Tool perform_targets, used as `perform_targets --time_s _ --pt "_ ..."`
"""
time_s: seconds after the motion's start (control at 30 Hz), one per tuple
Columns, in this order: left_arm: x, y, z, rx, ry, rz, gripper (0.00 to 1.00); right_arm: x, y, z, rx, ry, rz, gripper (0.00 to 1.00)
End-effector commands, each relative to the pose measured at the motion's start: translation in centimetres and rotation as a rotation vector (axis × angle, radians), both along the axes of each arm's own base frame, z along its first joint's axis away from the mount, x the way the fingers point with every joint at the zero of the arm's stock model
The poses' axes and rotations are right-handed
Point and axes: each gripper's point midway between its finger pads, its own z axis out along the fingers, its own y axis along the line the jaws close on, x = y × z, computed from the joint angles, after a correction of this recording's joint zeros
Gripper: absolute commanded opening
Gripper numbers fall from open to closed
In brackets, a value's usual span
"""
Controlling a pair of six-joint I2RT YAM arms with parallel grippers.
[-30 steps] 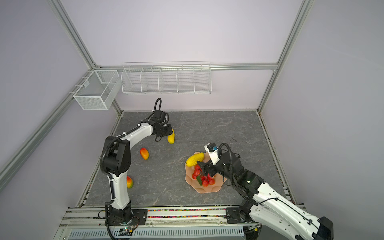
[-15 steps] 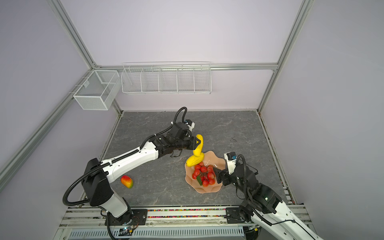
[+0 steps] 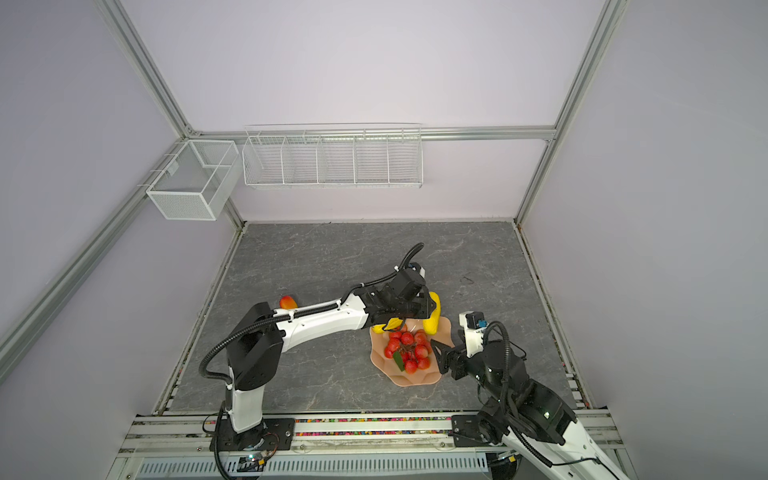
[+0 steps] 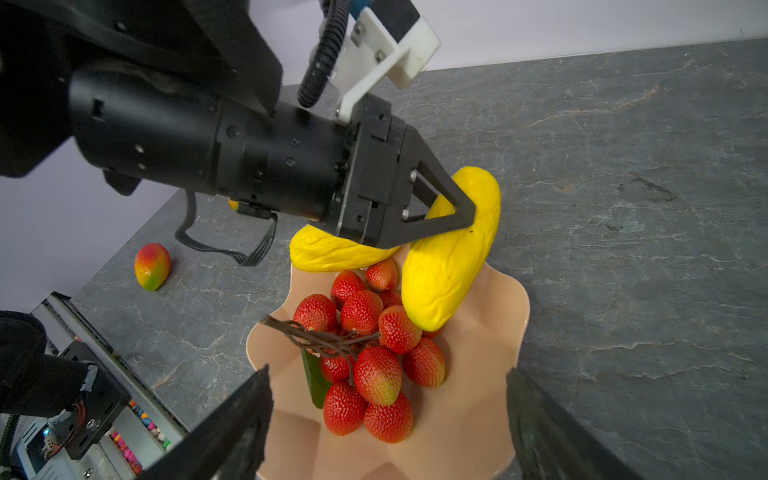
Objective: Place and organize the fake fruits in the fruit bowl
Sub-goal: 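Carry the second yellow papaya into the bowl and open the left gripper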
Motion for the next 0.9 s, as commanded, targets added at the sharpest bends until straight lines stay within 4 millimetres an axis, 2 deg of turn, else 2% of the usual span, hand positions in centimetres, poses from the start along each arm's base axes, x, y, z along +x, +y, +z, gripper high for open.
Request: perform_targets --time_s 0.0,0.27,0.43,0.6,0.7,0.87 --pt "0.3 -0.4 0.6 -0.002 0.008 0.045 0.27 0.1 -1.0 -0.1 0.028 -0.012 -0.053 0.89" --pt "-0.9 -0.4 -2.0 0.042 0.042 0.04 0.28 0.2 -1.0 -0.1 0.024 -0.013 -0.055 0.89" --pt "-1.2 0.0 -2.0 0.061 0.037 0.047 0.29 0.4 -0.7 0.0 0.007 -0.011 -0.045 0.89" --pt "-1.4 0.9 -2.3 0.068 0.032 0.06 0.34 0.6 -0.6 -0.3 -0.001 -0.015 -0.045 0.89" --pt "-1.4 1.2 -1.9 0.064 0.021 0.062 0.41 0.6 -0.4 -0.4 -0.002 -0.013 -0.043 0.89" --pt "-0.8 1.5 1.1 0.045 -0.057 0.055 0.58 0.7 -0.2 0.0 0.002 -0.028 -0.031 0.89"
